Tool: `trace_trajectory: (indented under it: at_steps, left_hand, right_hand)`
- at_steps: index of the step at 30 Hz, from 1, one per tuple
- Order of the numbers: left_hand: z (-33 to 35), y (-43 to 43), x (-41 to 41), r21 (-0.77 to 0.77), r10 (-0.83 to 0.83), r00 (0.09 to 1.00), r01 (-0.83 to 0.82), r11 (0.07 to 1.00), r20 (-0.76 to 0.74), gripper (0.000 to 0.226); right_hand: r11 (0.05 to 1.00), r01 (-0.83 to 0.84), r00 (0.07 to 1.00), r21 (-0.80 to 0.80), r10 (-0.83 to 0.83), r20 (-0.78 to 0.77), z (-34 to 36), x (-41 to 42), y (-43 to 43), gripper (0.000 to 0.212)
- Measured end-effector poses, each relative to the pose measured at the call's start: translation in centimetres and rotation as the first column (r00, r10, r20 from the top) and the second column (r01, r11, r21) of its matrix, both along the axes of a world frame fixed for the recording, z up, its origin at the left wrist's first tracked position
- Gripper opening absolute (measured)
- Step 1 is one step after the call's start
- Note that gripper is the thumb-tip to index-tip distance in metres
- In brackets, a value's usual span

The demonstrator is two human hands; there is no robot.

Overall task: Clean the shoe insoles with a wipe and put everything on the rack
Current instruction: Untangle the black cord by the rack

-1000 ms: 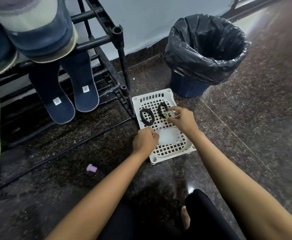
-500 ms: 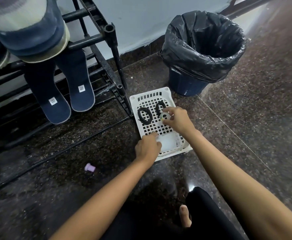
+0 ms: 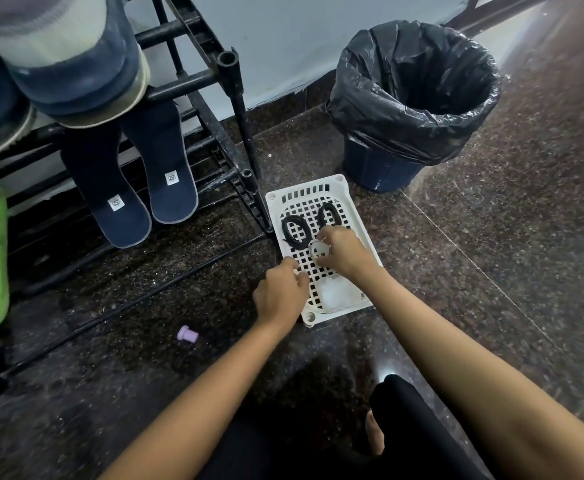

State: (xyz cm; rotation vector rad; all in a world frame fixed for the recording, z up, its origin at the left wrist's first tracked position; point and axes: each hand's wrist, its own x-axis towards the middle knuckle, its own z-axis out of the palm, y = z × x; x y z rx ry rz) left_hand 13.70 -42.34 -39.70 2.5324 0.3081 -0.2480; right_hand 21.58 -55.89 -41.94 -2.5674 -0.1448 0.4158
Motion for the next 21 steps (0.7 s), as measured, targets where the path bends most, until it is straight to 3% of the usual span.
trace_trajectory:
  at_steps: [6, 16, 19, 21]
  left_hand:
    - [-0.2, 2.9, 0.1, 0.000, 0.106, 0.994, -0.106, 0.994, -0.005, 0.022]
    - [0.1, 6.5, -0.4, -0.006, 0.149, 0.989, -0.149, 0.989, -0.009, 0.023]
    - [0.4, 8.3, -0.4, -0.006, 0.188, 0.982, -0.188, 0.982, -0.009, 0.022]
    - [0.7, 9.8, -0.3, 0.004, 0.236, 0.972, -0.236, 0.972, -0.014, 0.021]
  right_hand:
    - [0.994, -0.082, 0.997, -0.073, 0.082, 0.002, -0.7, -0.4, 1.8, 0.036]
    - [0.999, 0.042, 0.999, -0.029, -0.042, -0.021, -0.5, -0.8, 2.7, 0.040]
    - [0.995, 0.102, 0.975, 0.021, -0.104, 0.196, 1.2, -1.4, 3.7, 0.032]
    - [0.994, 0.059, 0.932, 0.093, -0.088, 0.351, 2.8, -2.1, 5.7, 0.021]
